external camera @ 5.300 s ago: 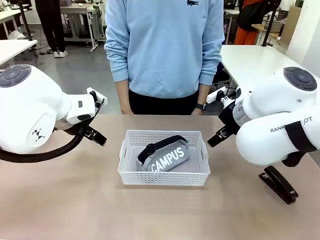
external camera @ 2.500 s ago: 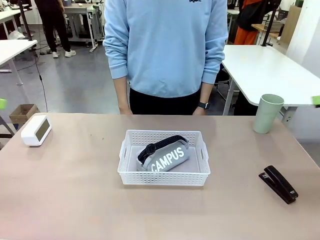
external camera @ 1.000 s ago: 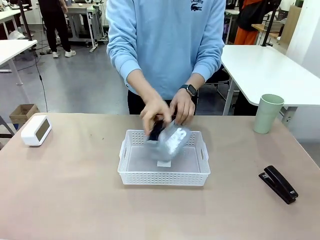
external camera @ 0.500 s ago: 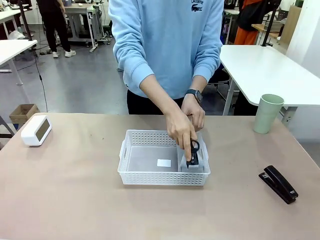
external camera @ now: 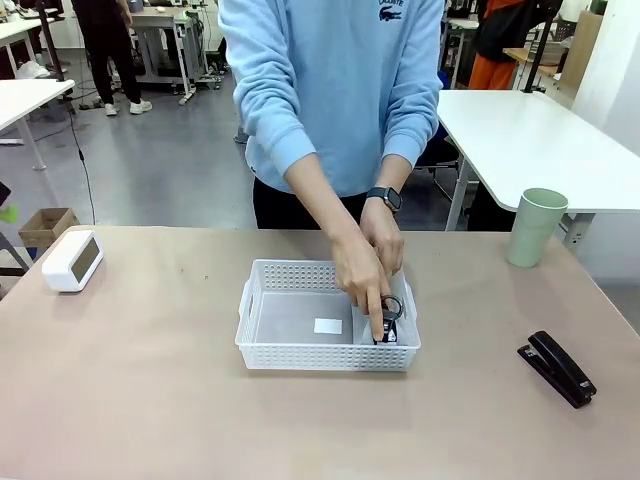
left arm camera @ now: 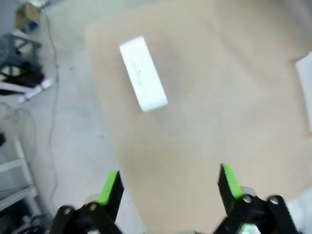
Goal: Efficiently arrange items inside the basket to fit them all.
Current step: Pick up the Digital clock and place it inside the Organizing basket.
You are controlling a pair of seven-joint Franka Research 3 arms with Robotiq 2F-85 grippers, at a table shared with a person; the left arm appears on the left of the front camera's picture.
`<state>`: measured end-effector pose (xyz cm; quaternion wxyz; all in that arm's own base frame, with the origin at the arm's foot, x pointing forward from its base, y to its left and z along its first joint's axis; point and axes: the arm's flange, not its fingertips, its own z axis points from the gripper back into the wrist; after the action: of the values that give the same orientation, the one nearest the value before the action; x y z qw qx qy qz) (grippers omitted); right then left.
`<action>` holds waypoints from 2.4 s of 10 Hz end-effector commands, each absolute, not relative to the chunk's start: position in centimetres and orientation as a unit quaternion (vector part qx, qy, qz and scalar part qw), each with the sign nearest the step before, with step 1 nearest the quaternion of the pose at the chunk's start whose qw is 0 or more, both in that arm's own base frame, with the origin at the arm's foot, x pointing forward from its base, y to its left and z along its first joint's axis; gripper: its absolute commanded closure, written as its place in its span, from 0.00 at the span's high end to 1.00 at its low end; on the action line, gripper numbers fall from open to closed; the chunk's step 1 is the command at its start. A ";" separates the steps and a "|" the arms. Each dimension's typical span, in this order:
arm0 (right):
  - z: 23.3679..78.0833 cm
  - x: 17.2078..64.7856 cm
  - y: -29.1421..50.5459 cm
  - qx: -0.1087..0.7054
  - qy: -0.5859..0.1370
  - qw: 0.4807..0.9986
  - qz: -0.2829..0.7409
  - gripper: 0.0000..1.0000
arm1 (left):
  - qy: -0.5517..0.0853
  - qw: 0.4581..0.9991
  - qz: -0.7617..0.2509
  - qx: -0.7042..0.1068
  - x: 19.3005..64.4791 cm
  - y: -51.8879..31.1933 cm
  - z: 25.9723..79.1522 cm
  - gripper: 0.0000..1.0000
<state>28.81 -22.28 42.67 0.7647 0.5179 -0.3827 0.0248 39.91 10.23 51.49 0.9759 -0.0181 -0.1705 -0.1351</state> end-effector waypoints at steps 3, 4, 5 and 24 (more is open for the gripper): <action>42.8 29.1 -22.5 0.518 -0.398 0.756 0.033 1.00 | -0.170 0.976 -0.135 -0.018 39.9 10.2 51.5 1.00; 42.8 29.1 -22.5 0.518 -0.398 0.756 0.033 1.00 | -0.170 0.976 -0.135 -0.018 39.9 10.2 51.5 1.00; 42.8 29.1 -22.5 0.518 -0.398 0.756 0.033 1.00 | -0.168 0.975 -0.144 -0.035 40.6 10.5 51.8 1.00; 42.8 29.1 -22.5 0.518 -0.398 0.756 0.033 1.00 | -0.033 0.990 -0.107 -0.090 56.4 11.3 34.0 1.00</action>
<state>28.85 -22.42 42.63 0.7650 0.5173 -0.3828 0.0258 56.01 10.99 34.28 0.9883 -0.0934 -0.0195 -0.1186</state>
